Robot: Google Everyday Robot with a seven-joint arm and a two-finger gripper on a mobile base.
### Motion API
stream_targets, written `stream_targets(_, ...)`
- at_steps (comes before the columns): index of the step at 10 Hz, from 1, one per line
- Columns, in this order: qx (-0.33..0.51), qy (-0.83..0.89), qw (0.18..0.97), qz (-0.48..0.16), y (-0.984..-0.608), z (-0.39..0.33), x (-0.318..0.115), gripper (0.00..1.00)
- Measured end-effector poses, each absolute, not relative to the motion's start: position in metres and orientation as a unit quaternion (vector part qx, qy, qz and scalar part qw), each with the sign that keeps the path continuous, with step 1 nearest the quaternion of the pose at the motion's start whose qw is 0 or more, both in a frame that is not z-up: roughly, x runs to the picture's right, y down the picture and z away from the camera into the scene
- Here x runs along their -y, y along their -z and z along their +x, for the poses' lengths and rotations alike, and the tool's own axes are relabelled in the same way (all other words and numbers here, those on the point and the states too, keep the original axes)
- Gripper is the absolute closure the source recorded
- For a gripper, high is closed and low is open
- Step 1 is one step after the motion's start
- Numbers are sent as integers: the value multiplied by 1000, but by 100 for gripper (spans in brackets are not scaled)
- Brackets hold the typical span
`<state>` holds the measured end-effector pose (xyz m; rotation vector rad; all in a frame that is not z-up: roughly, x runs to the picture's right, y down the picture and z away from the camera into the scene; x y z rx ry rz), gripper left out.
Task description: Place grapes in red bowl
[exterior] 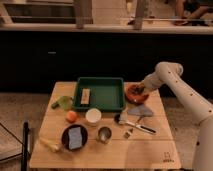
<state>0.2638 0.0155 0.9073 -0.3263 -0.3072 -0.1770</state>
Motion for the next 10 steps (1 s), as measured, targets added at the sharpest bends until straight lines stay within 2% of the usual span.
stream_targets(6,165,88,969,-160,-913,259,-11,20)
stream_targets(10,165,98,971,-146,-899,254,6,20)
